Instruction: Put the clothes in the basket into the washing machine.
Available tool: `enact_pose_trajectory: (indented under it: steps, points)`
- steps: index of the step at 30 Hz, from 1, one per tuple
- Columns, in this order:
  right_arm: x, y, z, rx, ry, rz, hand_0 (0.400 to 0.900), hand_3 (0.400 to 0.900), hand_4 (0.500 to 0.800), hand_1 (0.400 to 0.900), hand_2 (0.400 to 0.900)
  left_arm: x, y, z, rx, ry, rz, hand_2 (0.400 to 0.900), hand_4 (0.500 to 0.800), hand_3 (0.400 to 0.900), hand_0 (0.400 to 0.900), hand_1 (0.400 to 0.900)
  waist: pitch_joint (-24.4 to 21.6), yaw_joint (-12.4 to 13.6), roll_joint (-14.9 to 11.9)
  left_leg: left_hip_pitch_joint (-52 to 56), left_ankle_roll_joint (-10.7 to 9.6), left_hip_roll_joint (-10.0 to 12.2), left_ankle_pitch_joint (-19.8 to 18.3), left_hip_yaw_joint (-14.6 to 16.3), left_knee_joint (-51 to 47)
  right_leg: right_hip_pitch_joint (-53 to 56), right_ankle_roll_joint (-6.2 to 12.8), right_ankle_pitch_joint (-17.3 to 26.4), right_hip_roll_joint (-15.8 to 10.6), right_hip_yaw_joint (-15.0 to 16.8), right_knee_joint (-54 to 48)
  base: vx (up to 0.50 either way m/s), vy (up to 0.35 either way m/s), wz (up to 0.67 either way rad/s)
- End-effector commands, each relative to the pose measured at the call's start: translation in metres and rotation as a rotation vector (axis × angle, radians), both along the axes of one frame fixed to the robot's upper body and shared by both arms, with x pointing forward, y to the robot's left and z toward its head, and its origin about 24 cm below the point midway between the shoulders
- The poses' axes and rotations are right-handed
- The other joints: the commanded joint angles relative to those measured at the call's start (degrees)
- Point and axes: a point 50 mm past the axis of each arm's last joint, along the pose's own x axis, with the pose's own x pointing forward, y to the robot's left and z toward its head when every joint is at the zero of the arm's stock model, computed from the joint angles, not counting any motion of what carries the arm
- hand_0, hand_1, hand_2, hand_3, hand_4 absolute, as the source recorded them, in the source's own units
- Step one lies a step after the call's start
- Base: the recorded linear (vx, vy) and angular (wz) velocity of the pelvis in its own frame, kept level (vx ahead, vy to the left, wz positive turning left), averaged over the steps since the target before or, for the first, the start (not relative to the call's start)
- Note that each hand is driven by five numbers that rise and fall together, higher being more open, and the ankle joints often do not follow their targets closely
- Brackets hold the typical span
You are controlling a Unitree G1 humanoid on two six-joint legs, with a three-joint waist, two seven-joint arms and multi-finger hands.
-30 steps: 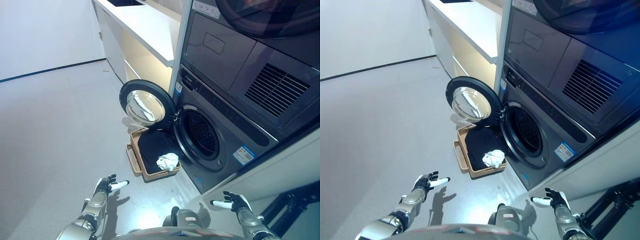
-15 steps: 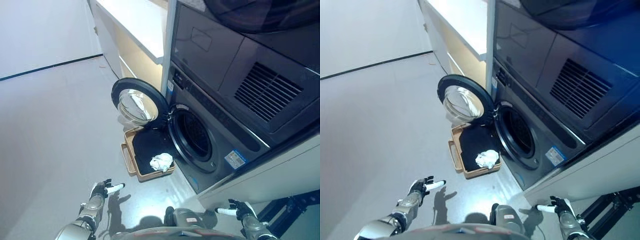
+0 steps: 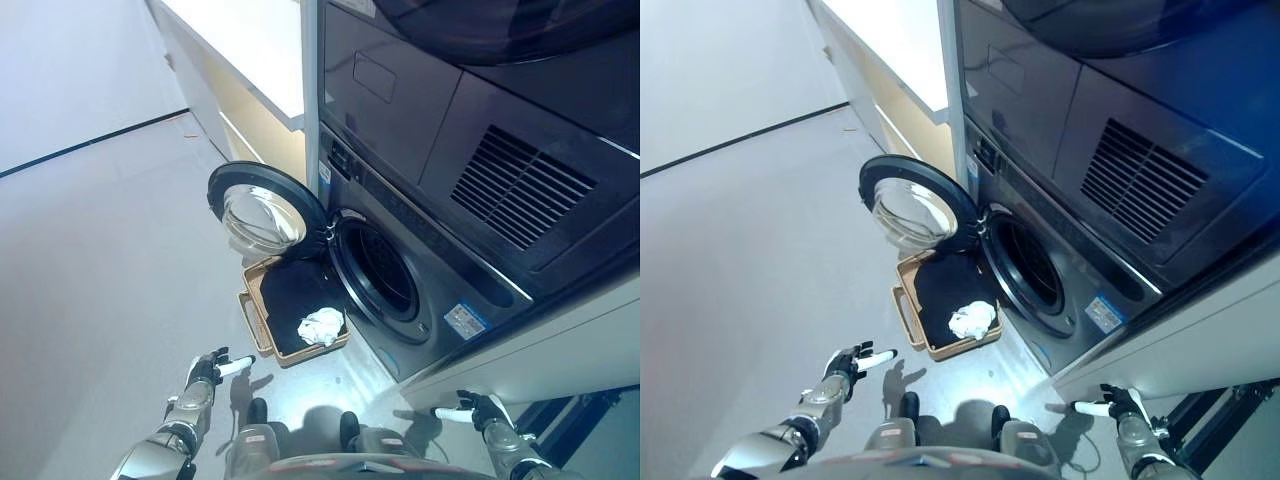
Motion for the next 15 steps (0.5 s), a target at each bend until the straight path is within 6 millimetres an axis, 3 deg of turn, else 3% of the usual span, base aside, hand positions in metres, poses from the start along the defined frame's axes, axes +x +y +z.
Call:
enact_pose_trajectory:
  steps: [1,5,8,11,14,15]
  points:
    - [0.028,-0.005,0.014,-0.046,-0.088,0.043,0.9,0.9,0.8,0.9,0.9,0.042,0.023,0.034,0.076,-0.196,0.012,0.9,0.8,0.9,0.9,0.9,-0.7,1.3,-2.5,-2.3,-1.2,-3.6,1.9,1.0,0.3,3.3,8.8,2.3,-10.1,6.8,1.9,0.07,0.292,-0.22]
    - [0.056,0.01,0.02,-0.037,-0.138,0.11,0.9,0.9,0.8,0.9,0.9,0.059,0.027,0.049,0.1,-0.265,0.01,0.9,0.8,0.9,0.9,0.9,0.8,2.6,-3.3,-6.5,-0.2,-5.7,0.3,2.2,3.8,0.1,10.12,5.6,-12.9,7.1,-0.1,-0.06,0.2,-0.19]
    - [0.061,0.017,0.02,-0.019,-0.151,0.116,0.9,0.9,0.8,0.9,0.9,0.062,0.033,0.053,0.13,-0.268,0.006,0.9,0.8,0.9,0.9,0.9,1.0,3.0,-4.1,-7.9,0.3,-6.2,-0.5,2.3,4.7,0.2,10.27,6.4,-14.0,5.8,-2.0,0.02,0.12,-0.04]
    - [0.052,0.021,0.014,0.002,-0.129,0.1,0.9,0.9,0.8,0.9,0.9,0.059,0.039,0.052,0.151,-0.246,0.014,0.9,0.8,0.9,0.9,0.9,1.1,3.1,-5.4,-8.2,0.7,-6.9,-1.6,2.5,5.6,0.9,10.8,8.1,-15.0,4.2,-1.9,0.09,0.08,0.13]
    - [0.036,0.019,0.007,0.018,-0.102,0.058,0.9,0.9,0.8,0.9,0.9,0.055,0.037,0.048,0.149,-0.222,-0.001,0.9,0.8,0.9,0.9,0.9,0.2,2.6,-6.3,-7.4,0.8,-7.5,-2.2,2.6,5.3,1.3,11.35,12.0,-16.2,2.6,0.2,0.15,0.105,0.35]
    - [0.026,0.016,0.004,0.024,-0.086,0.028,0.9,0.9,0.8,0.9,0.9,0.05,0.035,0.043,0.149,-0.197,-0.018,0.9,0.8,0.9,0.9,0.9,-0.5,2.3,-6.1,-5.7,1.9,-8.4,-3.0,2.4,4.9,0.6,10.62,14.8,-16.8,3.2,4.7,0.16,0.165,0.15]
